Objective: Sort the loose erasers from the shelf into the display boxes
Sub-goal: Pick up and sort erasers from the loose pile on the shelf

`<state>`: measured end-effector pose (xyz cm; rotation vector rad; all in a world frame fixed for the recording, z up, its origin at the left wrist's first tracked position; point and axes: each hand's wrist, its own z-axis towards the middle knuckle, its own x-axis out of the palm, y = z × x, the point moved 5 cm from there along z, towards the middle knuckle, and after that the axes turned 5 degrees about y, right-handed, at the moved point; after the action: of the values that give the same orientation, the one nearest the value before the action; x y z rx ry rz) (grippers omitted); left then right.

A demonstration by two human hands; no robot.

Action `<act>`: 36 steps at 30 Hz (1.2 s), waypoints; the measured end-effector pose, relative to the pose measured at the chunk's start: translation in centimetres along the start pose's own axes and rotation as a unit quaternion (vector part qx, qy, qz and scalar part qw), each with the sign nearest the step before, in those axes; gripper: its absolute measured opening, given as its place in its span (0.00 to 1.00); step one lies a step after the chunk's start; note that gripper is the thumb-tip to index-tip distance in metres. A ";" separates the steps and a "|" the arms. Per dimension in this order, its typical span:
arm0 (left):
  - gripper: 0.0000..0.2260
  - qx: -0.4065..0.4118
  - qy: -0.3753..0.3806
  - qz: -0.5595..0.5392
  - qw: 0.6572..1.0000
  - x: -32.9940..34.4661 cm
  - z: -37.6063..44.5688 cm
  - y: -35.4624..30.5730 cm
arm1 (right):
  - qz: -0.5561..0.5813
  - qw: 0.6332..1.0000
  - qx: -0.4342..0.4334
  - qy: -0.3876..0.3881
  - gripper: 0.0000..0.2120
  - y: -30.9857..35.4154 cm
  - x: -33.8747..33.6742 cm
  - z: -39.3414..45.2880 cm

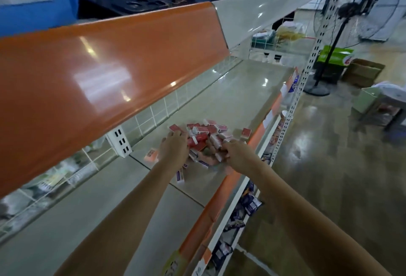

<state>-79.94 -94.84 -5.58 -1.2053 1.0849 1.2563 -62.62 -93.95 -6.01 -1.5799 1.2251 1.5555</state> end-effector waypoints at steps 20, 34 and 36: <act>0.15 -0.062 -0.074 -0.142 0.985 -1.0 -0.7 0.3 | 0.093 0.982 -0.133 -0.094 0.15 -0.3 0.2 -0.6; 0.11 -0.201 -0.024 -0.565 0.800 -2.0 -7.7 -0.8 | 0.123 0.959 -0.203 -0.156 0.14 2.2 0.1 -1.3; 0.11 -0.210 -0.020 -0.617 0.758 -1.9 -8.5 -1.1 | 0.147 0.953 -0.218 -0.153 0.15 2.2 -0.2 -1.5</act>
<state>-78.40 -103.36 -4.35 -1.7443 -0.2011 0.4182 -63.99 -96.13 -5.25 -1.3712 1.0224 2.2933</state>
